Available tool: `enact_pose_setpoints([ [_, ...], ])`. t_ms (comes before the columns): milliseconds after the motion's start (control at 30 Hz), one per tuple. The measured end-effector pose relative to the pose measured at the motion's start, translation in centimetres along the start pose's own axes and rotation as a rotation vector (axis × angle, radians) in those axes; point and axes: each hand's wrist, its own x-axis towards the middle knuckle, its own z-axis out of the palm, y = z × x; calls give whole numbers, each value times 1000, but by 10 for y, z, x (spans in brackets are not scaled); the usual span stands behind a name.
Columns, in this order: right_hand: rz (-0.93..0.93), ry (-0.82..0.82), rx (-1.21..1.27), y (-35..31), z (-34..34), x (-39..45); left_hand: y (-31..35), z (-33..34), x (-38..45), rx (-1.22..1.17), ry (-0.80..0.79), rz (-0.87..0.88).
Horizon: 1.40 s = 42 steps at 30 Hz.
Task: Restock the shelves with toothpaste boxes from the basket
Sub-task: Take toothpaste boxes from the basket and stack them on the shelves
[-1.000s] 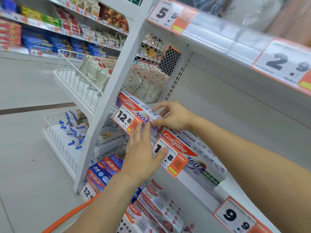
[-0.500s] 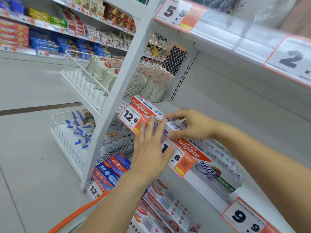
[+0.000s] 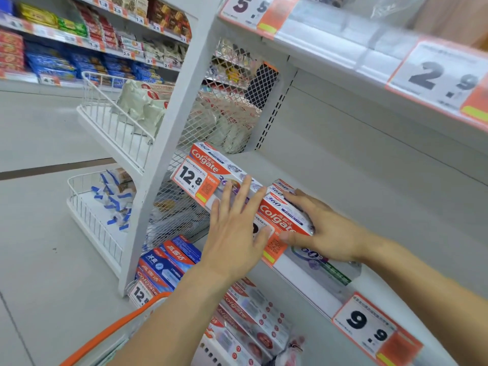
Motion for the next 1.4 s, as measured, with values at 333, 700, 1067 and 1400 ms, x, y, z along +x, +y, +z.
enact_pose_setpoints([
  [333,36,37,-12,-14,-2,-7,1,-4,-1,27,-35,-17],
  [700,84,34,-63,-14,3,-17,1,-4,-3,71,-57,-21],
  [1067,116,111,-82,0,15,-33,-1,-1,-3,82,-45,-14],
  [1400,169,44,-176,-9,13,-35,-3,0,-5,94,-57,34],
])
